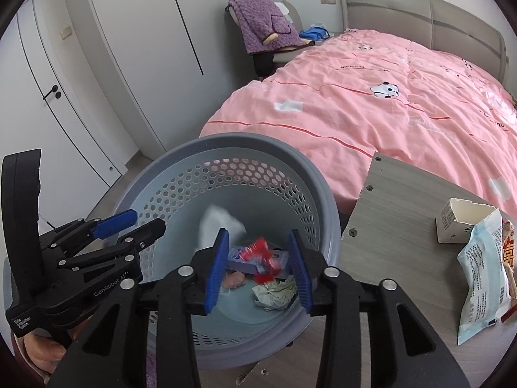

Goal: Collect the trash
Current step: 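Carry tissue and wrapper over the basket and release both into it, then withdraw both open grippers from the basket back to the table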

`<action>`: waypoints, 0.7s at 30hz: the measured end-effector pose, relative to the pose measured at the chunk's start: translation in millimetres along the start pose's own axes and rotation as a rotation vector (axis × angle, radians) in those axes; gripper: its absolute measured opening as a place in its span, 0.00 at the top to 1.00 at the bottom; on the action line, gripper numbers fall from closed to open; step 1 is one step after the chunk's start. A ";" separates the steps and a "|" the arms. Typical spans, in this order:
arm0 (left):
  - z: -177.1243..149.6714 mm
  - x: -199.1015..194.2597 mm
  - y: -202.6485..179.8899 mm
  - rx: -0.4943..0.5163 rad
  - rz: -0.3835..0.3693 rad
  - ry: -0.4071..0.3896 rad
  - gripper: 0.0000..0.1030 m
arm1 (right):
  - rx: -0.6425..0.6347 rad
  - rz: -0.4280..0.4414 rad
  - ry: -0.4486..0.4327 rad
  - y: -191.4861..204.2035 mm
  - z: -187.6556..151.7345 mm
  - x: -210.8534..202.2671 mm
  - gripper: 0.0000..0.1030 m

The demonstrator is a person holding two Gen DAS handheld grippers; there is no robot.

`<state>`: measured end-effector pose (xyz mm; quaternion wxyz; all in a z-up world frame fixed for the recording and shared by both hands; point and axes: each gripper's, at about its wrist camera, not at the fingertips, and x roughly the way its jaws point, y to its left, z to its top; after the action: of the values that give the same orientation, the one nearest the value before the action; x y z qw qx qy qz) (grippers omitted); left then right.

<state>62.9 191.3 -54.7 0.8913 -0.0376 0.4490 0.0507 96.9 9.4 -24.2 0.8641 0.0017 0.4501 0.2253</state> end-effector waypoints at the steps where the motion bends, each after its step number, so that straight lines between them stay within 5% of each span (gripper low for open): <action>1: 0.0 -0.6 0.5 -0.001 0.003 -0.001 0.50 | 0.002 -0.001 -0.003 -0.3 -0.1 -1.2 0.62; 21: -3.8 -25.0 3.2 0.001 0.029 -0.026 0.37 | 0.009 -0.021 -0.032 -1.6 -5.6 -19.2 0.50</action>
<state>44.6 192.6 -37.0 0.8963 -0.0300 0.4379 0.0637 83.7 -0.7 -12.9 0.8734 0.0045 0.4373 0.2141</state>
